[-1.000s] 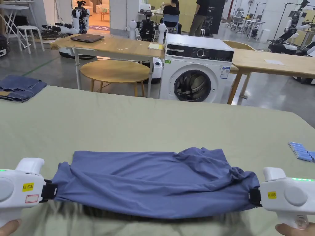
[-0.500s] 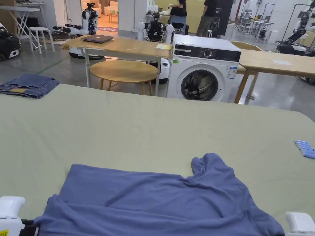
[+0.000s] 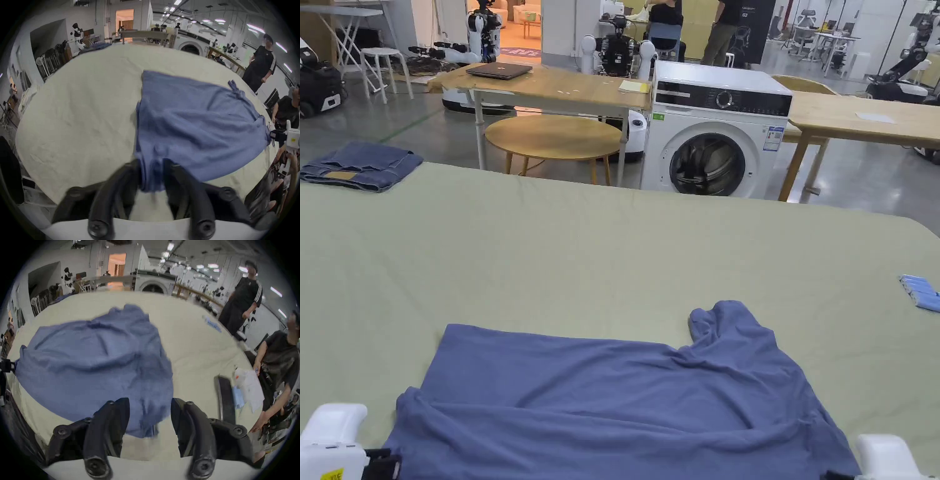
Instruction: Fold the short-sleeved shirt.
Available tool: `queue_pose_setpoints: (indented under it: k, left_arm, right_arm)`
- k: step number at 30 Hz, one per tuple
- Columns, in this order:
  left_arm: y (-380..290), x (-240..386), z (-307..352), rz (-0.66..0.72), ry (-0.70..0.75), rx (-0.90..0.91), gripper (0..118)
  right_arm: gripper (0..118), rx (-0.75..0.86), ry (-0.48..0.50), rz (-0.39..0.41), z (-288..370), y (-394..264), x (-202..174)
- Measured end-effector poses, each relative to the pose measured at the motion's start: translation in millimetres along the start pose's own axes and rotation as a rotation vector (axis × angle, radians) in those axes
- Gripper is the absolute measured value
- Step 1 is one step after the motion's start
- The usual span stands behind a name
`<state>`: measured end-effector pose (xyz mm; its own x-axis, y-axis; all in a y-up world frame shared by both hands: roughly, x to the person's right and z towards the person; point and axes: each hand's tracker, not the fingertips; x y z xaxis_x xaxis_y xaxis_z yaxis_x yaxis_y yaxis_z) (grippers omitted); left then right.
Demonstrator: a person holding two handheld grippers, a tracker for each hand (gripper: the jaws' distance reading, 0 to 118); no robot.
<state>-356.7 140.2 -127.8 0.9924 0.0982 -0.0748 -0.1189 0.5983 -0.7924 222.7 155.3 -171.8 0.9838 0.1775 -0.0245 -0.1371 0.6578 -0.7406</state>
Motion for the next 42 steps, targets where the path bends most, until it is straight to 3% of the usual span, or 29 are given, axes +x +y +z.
queue_pose_setpoints:
  k: [2, 8, 9, 10, 11, 12, 13, 16, 22, 29, 34, 35, 36, 37, 42]
  left_arm:
    - [8, 13, 14, -0.006, -0.048, 0.084, 35]
    - [35, 58, 41, -0.034, -0.061, 0.4, 35]
    - [38, 67, 44, -0.033, -0.047, 0.453, 34]
    - [40, 68, 43, -0.036, -0.044, 0.491, 30]
    - [43, 75, 44, -0.036, -0.039, 0.521, 23]
    - [46, 82, 45, -0.038, -0.036, 0.543, 10]
    - [48, 88, 45, -0.05, -0.019, 0.561, 0]
    - [52, 100, 46, -0.079, -0.001, 0.597, 0]
    - [99, 85, 6, -0.068, -0.023, 0.445, 0]
    - [184, 12, -79, 0.003, 0.021, 0.166, 0]
    - [222, -18, -133, 0.099, -0.04, -0.062, 0]
    - [227, -23, -144, 0.117, -0.049, -0.098, 13]
    - [231, -27, -155, 0.138, -0.06, -0.134, 34]
    - [232, -29, -163, 0.153, -0.074, -0.156, 39]
    - [224, -10, -196, 0.1, 0.006, -0.262, 39]
  right_arm:
    - [55, 0.08, -0.003, -0.022, 17, 15, -7]
    - [52, 0.389, 0.049, -0.123, 46, 46, -49]
    - [47, 0.439, 0.059, -0.13, 49, 49, -58]
    - [32, 0.469, 0.065, -0.127, 51, 52, -66]
    - [14, 0.5, 0.07, -0.135, 53, 55, -74]
    - [5, 0.528, 0.071, -0.139, 55, 57, -82]
    - [1, 0.553, 0.073, -0.148, 56, 59, -90]
    - [0, 0.563, 0.116, -0.144, 56, 64, -106]
    - [0, 0.515, 0.197, -0.131, 43, 72, -123]
    - [0, 0.45, 0.186, -0.102, 17, 75, -119]
    - [0, 0.389, 0.157, -0.089, -3, 75, -109]
    - [0, 0.378, 0.151, -0.089, -7, 74, -107]
    - [0, 0.37, 0.148, -0.09, -10, 73, -105]
    - [0, 0.36, 0.144, -0.088, -13, 73, -103]
    - [0, 0.319, 0.118, -0.09, -24, 69, -94]
